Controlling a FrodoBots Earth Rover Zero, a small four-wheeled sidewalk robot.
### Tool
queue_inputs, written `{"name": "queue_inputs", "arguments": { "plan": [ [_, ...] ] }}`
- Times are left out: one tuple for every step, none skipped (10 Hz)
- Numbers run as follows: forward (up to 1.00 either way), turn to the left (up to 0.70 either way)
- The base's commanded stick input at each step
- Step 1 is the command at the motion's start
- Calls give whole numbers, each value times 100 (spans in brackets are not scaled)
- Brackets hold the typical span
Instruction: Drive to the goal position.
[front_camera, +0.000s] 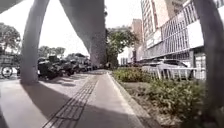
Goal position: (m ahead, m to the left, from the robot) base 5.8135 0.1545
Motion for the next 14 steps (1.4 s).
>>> {"name": "queue_inputs", "arguments": {
  "plan": [
    [45, 0],
    [45, 0],
    [45, 0],
    [45, 0],
    [45, 0],
    [45, 0],
    [45, 0],
    [45, 0],
    [45, 0],
    [45, 0],
    [45, 0],
    [45, 0],
    [45, 0],
    [45, 0]
  ]
}}
